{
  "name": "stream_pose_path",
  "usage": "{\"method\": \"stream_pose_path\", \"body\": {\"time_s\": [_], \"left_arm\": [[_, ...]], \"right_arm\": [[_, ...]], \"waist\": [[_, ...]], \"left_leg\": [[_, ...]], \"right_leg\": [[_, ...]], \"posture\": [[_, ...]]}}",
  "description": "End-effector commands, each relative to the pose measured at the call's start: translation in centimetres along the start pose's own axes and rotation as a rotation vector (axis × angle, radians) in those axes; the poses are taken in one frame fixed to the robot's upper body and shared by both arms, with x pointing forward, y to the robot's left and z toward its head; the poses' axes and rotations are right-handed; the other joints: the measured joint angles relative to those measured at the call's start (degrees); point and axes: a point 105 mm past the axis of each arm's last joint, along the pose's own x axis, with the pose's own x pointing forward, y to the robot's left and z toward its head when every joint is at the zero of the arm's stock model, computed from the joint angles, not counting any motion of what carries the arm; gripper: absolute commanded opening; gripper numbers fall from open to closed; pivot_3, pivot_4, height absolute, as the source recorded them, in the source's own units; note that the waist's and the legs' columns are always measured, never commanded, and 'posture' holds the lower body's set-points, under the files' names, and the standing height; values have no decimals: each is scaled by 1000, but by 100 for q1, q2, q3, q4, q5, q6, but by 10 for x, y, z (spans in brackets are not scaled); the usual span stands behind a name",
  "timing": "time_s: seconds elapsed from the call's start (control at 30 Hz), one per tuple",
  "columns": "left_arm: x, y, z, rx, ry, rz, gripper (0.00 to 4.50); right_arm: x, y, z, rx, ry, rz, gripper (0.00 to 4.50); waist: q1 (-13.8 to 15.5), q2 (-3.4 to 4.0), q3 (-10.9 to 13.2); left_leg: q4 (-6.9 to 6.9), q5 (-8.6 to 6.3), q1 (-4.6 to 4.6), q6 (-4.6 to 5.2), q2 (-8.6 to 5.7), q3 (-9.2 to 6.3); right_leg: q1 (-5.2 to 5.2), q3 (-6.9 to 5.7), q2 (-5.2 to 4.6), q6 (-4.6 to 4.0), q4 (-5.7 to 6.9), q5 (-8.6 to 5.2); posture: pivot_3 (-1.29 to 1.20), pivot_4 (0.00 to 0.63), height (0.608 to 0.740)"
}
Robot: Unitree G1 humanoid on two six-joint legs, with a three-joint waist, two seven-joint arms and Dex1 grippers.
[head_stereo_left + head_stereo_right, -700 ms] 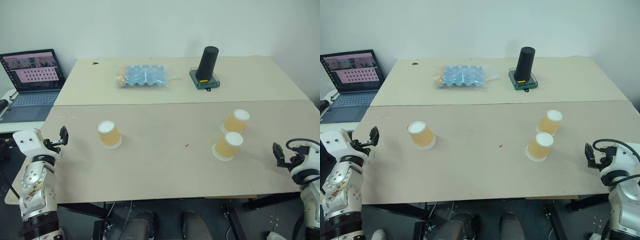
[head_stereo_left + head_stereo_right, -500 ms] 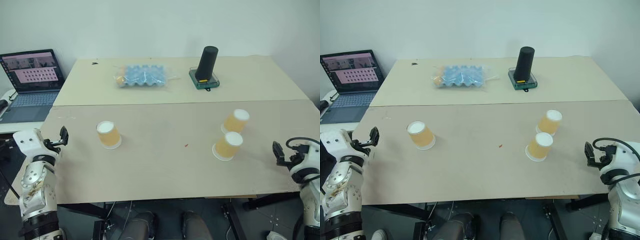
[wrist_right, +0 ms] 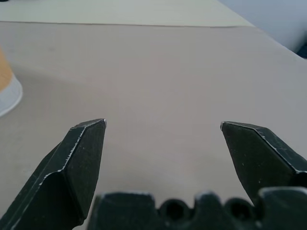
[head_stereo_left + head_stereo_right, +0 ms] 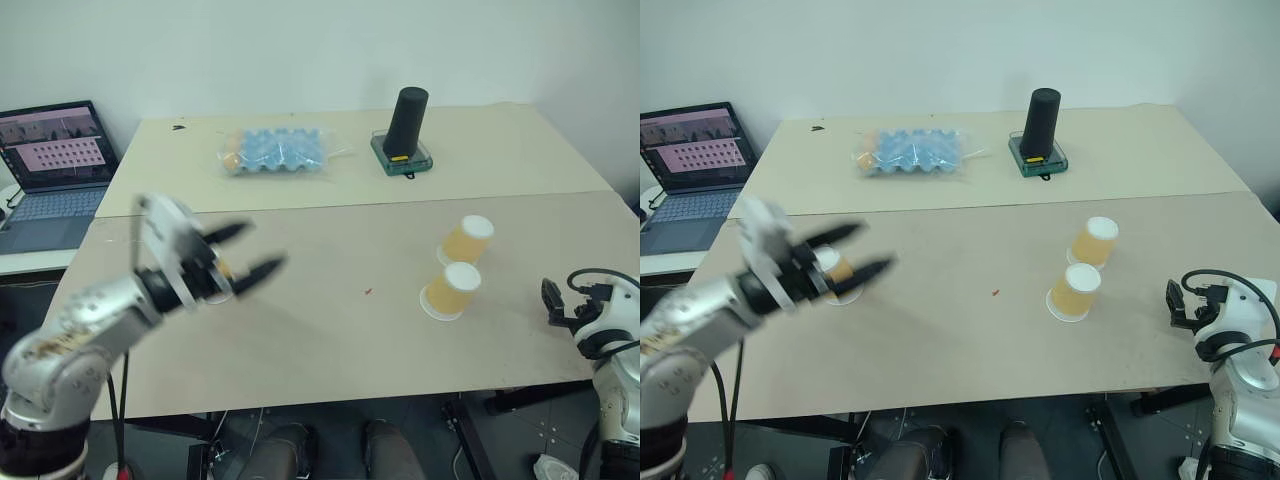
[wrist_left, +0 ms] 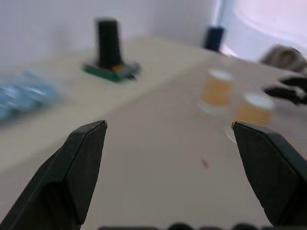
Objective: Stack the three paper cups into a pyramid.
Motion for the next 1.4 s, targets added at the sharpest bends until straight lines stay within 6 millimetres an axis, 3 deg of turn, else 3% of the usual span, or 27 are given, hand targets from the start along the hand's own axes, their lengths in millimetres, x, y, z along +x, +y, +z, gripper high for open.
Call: {"method": "stream_pose_path", "body": {"time_s": [0.03,0.27,0.37,0.43,0.57,0.97,1.4], "left_arm": [[-4,-1,-13,109,83,-68,4455],[3,6,-12,145,51,-101,4455],[6,5,-11,142,37,-109,4455],[9,3,-11,147,31,-116,4455],[11,2,-11,148,25,-112,4455],[10,4,-6,138,12,-81,4455],[12,5,-4,127,14,-63,4455]], "right_arm": [[-7,-13,32,-66,-74,54,4500],[-58,35,53,-69,33,692,4500],[-68,50,63,-54,35,817,4500],[-65,67,58,-81,69,891,4500],[-56,85,54,-66,76,939,4500],[-36,107,43,-103,80,964,4500],[-21,123,60,-106,2,963,4500]], "waist": [[17,7,8],[99,19,18],[58,18,19],[58,16,20],[109,3,28],[200,0,29],[171,1,29]], "left_leg": [[-2,6,0,-10,10,-3],[5,9,-2,-14,57,-1],[5,4,-12,-8,70,1],[5,2,-25,-5,72,1],[5,2,-29,-6,73,1],[7,3,-36,-8,72,1],[9,5,-34,-12,72,1]], "right_leg": [[2,-2,-3,-13,1,4],[36,-18,-18,27,-35,-20],[32,-34,-1,17,-69,-7],[22,-37,2,5,-79,6],[21,-43,1,-30,-84,30],[14,-52,1,-33,-85,34],[14,-52,8,-36,-83,42]], "posture": [[0,150,740],[0,150,740],[0,150,740],[0,150,740],[0,150,740],[0,150,740],[0,150,740]]}}
